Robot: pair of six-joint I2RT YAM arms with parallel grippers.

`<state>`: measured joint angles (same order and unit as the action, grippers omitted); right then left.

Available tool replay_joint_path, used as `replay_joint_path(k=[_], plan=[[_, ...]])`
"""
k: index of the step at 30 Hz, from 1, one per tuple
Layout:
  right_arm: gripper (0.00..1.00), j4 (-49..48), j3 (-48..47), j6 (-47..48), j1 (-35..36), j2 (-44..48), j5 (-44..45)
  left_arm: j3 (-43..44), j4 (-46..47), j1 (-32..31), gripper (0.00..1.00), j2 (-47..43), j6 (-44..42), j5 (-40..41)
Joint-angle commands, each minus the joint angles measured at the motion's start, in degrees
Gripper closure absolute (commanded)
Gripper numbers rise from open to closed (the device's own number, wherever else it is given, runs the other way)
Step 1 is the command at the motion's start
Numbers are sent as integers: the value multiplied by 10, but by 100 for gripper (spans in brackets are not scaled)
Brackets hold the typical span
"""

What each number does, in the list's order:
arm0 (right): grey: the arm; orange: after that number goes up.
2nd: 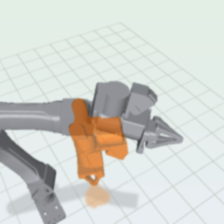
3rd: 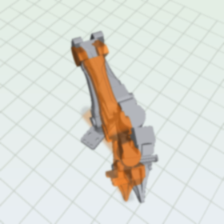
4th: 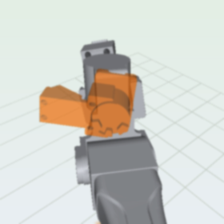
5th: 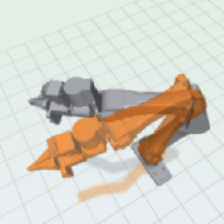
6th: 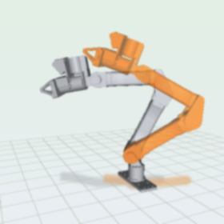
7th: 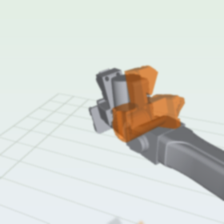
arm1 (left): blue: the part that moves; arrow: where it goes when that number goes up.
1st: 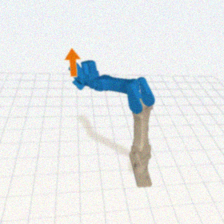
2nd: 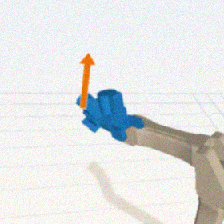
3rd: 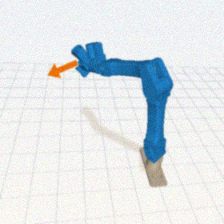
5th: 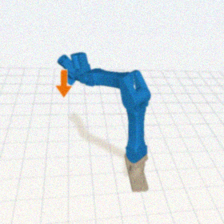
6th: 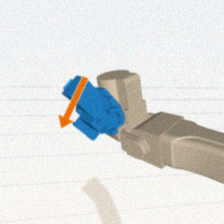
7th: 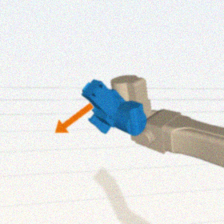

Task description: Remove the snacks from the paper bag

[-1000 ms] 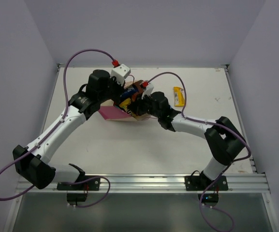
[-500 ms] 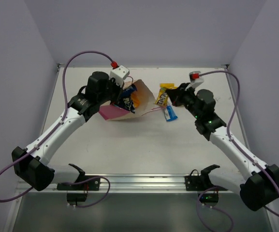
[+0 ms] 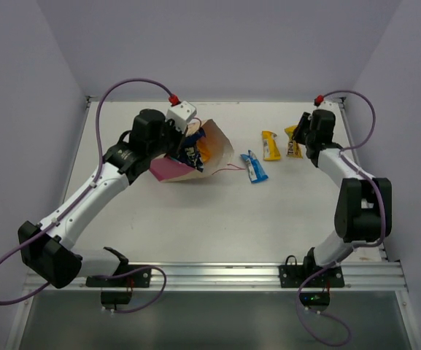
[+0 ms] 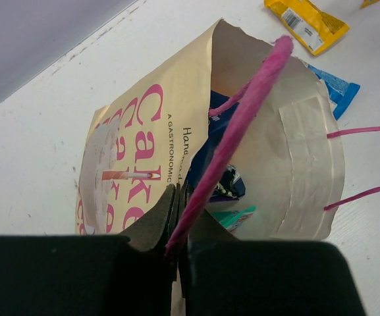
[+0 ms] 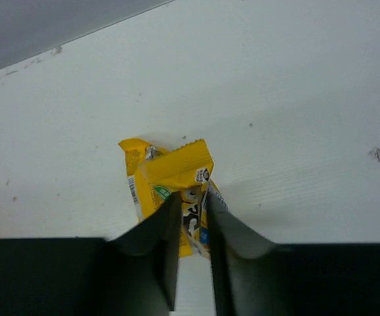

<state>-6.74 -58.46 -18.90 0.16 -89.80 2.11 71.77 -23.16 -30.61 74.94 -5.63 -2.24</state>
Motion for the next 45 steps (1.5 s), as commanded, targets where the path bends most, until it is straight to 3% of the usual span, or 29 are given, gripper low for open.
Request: replay_joint_path(k=[1, 3, 5, 6, 10, 12, 16, 19, 24, 29, 35, 38, 41, 44, 45], plan=[[67, 7, -73, 33, 1, -52, 24, -6, -2, 2, 100, -15, -11, -7], [42, 34, -88, 43, -15, -54, 18, -6, -3, 3, 100, -16, -10, -6], [33, 22, -70, 44, -9, -7, -21, -7, -3, 3, 100, -19, -10, -5], [26, 11, -41, 44, 4, 16, -89, -8, -1, 2, 100, -21, -7, -2], [22, -20, 10, 35, 97, 119, -188, -5, 1, 2, 100, -23, 6, 12], [21, -42, 25, -15, 144, 149, -224, -3, 4, 2, 100, -23, 18, 20], [17, -72, 26, -118, 283, 157, -158, -5, 9, 3, 100, -23, 33, 20], [13, -95, 10, -201, 340, 133, -102, -6, 14, 2, 100, -23, 42, 20], [12, -68, -63, -259, 391, 67, -35, -6, 18, 3, 100, -27, 50, 32], [14, -88, -82, -281, 400, 10, -25, -10, 22, 3, 100, -36, 51, 36], [23, -89, -128, -276, 400, -53, -16, -18, 23, 3, 100, -42, 51, 28], [41, -90, -142, -277, 399, -69, -18, -22, 23, 3, 100, -47, 50, 28], [82, -84, -141, -273, 399, -71, -46, -28, 25, 3, 100, -49, 51, 37], [100, -86, -103, -265, 398, -21, -62, -34, 29, 3, 100, -45, 51, 55], [100, -79, -86, -258, 397, 16, -78, -36, 30, 2, 100, -42, 50, 64]])
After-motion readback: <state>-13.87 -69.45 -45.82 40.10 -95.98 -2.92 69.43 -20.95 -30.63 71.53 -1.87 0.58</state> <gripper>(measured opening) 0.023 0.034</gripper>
